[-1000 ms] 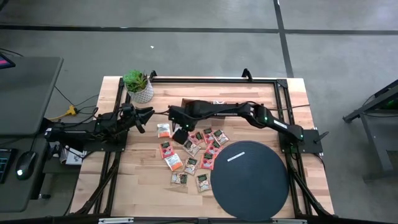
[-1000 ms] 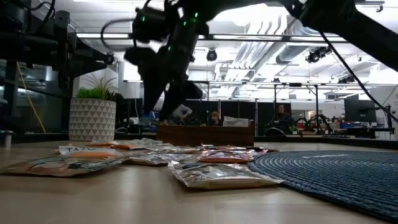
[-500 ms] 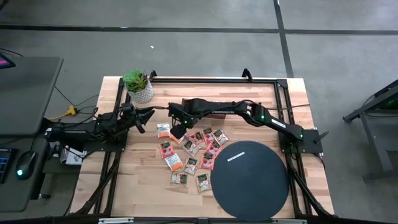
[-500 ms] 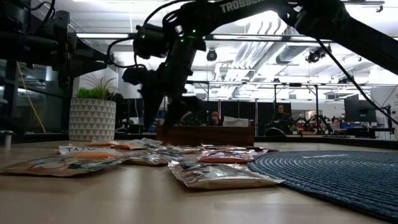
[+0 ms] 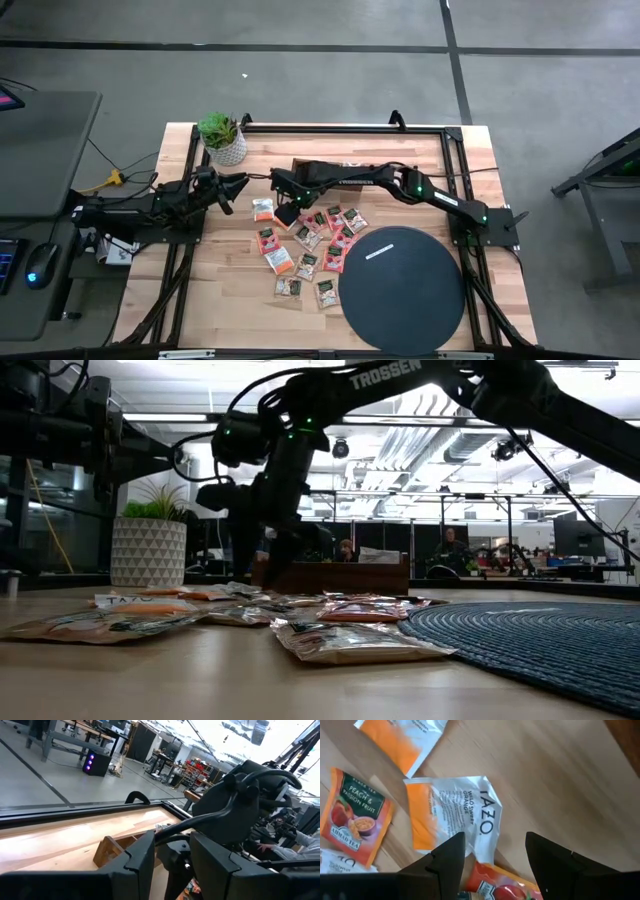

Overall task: Pick & Place Tea
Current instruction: Put the white orange tea sachet into the right section of the wooden organizer

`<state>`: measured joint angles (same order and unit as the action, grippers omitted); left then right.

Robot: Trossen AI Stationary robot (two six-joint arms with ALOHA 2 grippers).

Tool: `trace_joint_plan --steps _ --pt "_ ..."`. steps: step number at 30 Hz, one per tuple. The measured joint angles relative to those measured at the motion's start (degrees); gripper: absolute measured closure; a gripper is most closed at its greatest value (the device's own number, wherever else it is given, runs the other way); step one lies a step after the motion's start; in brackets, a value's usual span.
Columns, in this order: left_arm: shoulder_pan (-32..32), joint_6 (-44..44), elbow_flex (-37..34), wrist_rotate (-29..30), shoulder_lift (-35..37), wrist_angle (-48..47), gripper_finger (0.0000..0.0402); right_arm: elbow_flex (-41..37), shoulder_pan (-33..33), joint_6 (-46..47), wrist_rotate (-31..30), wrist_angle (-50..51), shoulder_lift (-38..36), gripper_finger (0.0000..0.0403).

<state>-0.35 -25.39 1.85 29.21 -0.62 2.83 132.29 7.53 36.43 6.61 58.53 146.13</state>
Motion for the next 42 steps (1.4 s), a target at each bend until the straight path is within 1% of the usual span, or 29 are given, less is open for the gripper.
trace_joint_plan --steps 5,8,11,14,18,22,24,29,34,37,42 --pt "0.0 0.0 0.0 0.1 0.0 0.0 0.0278 0.0 0.0 0.9 1.3 -0.5 0.8 0.0199" --pt "0.0 0.0 0.0 0.1 0.0 0.0 0.0278 0.0 -0.1 1.1 0.9 -0.7 0.8 0.0199" --pt "0.0 0.0 0.0 0.1 0.0 0.0 0.0278 0.0 -0.1 1.3 0.6 -0.8 0.8 0.0211" --pt "0.0 0.0 0.0 0.0 0.0 0.0 0.0278 0.0 -0.1 1.2 0.8 -0.8 0.8 0.0243" --pt "0.0 0.0 0.0 0.0 0.0 0.0 0.0278 0.0 -0.1 1.1 0.8 -0.8 0.8 0.0305" --pt "0.0 0.0 0.0 0.0 0.0 0.0 0.0278 0.0 -0.1 0.1 0.8 -0.8 0.8 0.0377" --pt "0.0 0.0 0.0 0.0 0.0 0.0 0.0278 0.0 -0.1 -1.1 0.8 -0.8 0.8 0.0395" --pt "0.0 0.0 0.0 0.0 0.0 0.0 0.0278 0.0 -0.1 -2.3 0.8 -0.8 0.8 0.04" --pt "0.0 0.0 0.0 -0.2 0.0 0.0 0.0278 0.0 -0.1 -3.7 -0.8 -0.1 0.2 0.0401" --pt "0.0 0.0 0.0 -0.4 0.0 0.0 0.0278 0.0 -0.1 -4.7 -2.8 0.7 -1.2 0.0402" --pt "0.0 0.0 0.0 -0.4 0.0 0.0 0.0278 0.1 -0.3 -7.2 -9.8 5.9 -4.7 0.0402"
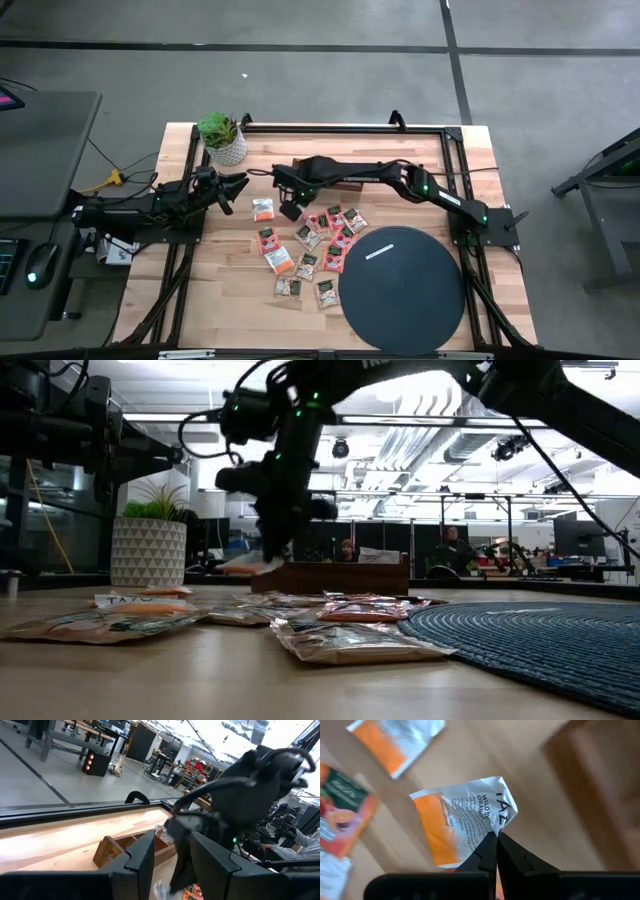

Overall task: Pick & Place Tea
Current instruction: Put the white orange tea sachet into the right section of the wooden organizer

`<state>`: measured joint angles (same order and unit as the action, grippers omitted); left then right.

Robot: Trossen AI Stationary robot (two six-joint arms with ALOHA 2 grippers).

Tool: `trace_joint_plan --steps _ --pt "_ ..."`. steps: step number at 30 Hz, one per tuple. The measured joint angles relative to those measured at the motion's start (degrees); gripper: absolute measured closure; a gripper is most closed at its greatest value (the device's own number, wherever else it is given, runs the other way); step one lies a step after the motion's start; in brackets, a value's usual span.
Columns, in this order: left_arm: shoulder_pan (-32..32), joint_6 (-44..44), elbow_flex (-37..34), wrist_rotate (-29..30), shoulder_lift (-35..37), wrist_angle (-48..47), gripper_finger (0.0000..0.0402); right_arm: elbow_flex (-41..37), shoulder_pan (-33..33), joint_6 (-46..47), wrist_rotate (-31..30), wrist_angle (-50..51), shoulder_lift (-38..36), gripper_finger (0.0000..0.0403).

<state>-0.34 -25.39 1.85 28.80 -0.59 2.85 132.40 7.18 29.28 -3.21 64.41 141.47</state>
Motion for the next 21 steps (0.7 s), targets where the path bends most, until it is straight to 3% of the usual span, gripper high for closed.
trace_joint_plan --steps 13,21 --pt "0.0 0.0 0.0 0.1 0.0 0.0 0.0278 0.0 -1.4 -1.0 -31.8 25.2 -7.3 0.0403" --pt "0.0 0.0 0.0 0.1 0.0 0.0 0.0278 -4.2 -0.3 -0.9 -39.4 25.6 -7.5 0.0403"
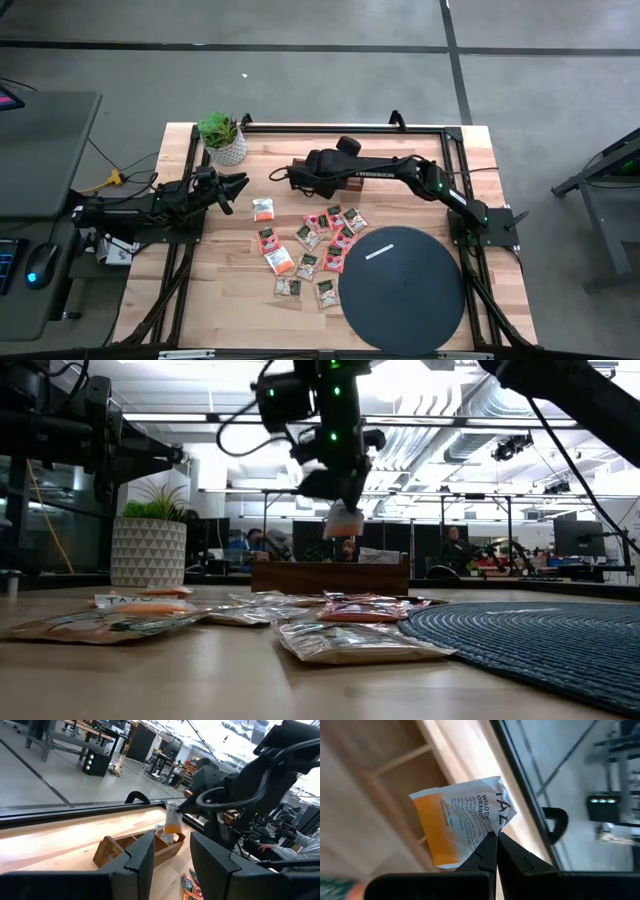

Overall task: Pick & Place Tea
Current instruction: Put the white orange tea sachet into the right section of the wooden organizer

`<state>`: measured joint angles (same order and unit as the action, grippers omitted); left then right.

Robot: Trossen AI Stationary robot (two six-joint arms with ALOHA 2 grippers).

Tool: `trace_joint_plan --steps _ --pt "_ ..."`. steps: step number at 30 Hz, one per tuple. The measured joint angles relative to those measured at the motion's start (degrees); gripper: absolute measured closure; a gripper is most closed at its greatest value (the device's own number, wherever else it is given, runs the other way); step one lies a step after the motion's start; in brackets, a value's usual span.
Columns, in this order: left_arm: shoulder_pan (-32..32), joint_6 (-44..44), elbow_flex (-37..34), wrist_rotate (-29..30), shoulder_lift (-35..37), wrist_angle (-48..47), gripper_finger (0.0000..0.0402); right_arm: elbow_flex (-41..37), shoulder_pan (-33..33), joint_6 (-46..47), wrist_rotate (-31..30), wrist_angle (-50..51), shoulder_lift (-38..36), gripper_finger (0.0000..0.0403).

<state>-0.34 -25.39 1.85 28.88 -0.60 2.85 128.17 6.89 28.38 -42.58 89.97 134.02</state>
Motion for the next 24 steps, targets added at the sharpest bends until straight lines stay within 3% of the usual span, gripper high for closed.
trace_joint_plan --steps 6,13,18,24 --pt "0.0 0.0 0.0 0.0 0.0 0.0 0.0278 -6.1 0.6 2.2 -0.2 -0.1 -0.9 0.0402" --pt "0.0 0.0 0.0 0.1 0.0 0.0 0.0278 -22.9 0.6 3.6 -0.9 -10.1 -11.9 0.0402" --pt "0.0 0.0 0.0 0.1 0.0 0.0 0.0278 -34.1 0.7 -3.3 -1.5 -20.0 -17.0 0.0402" --pt "0.0 0.0 0.0 0.1 0.0 0.0 0.0278 -40.2 0.7 -12.6 -3.8 -27.5 -17.5 0.0402"
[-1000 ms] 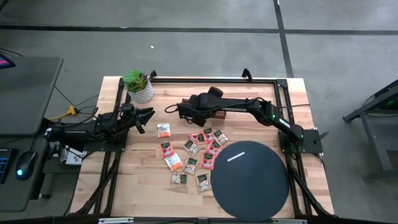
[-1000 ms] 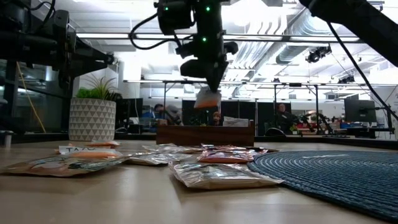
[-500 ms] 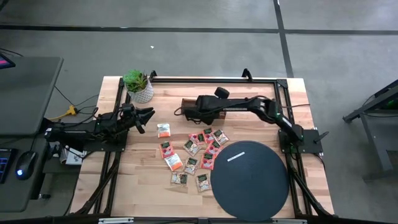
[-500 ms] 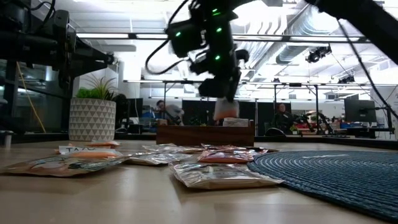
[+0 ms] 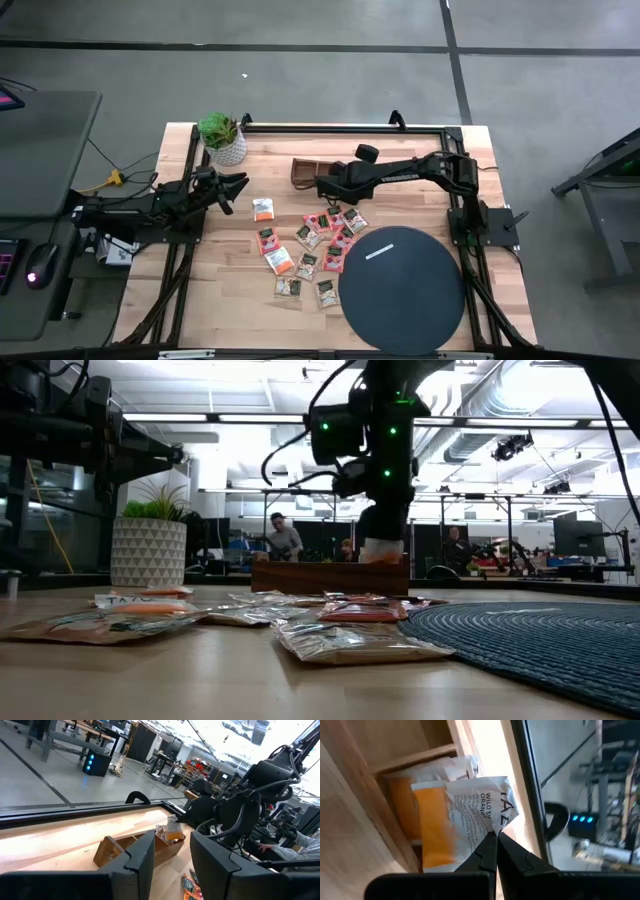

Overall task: Pick & Place Tea
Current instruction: Put the white orange tea sachet into the right section of the wooden organizer

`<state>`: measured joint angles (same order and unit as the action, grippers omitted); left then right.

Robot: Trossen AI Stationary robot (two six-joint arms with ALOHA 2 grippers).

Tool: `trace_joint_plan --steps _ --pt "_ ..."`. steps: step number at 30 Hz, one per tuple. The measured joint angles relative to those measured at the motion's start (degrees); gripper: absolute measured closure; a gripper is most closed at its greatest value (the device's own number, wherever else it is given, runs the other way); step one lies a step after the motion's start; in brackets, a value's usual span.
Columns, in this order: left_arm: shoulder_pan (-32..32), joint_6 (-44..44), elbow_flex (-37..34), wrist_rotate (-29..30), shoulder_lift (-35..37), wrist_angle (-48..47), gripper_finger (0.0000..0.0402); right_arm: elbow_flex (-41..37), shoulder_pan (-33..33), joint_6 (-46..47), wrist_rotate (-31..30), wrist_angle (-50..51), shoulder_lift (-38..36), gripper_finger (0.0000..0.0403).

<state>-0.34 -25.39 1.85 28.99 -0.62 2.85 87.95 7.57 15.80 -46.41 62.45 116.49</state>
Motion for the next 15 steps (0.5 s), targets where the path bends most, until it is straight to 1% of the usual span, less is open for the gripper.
trace_joint_plan --steps 3,6,9,12,15 --pt "0.0 0.0 0.0 0.0 0.0 0.0 0.0278 -1.4 0.3 -3.9 -0.3 -3.5 0.0 0.0402" --pt "0.0 0.0 0.0 0.0 0.0 0.0 0.0278 -2.2 0.8 -4.3 -0.1 -5.4 0.0 0.0402" --pt "0.0 0.0 0.0 0.0 0.0 0.0 0.0278 -2.6 1.2 -4.5 0.1 -5.9 0.0 0.0402" --pt "0.0 0.0 0.0 0.0 0.0 0.0 0.0278 -2.6 1.5 -6.8 0.4 -6.7 0.0 0.0403" --pt "0.0 0.0 0.0 0.0 0.0 0.0 0.0278 -2.6 1.5 -8.3 2.0 -7.2 0.0 0.0403"
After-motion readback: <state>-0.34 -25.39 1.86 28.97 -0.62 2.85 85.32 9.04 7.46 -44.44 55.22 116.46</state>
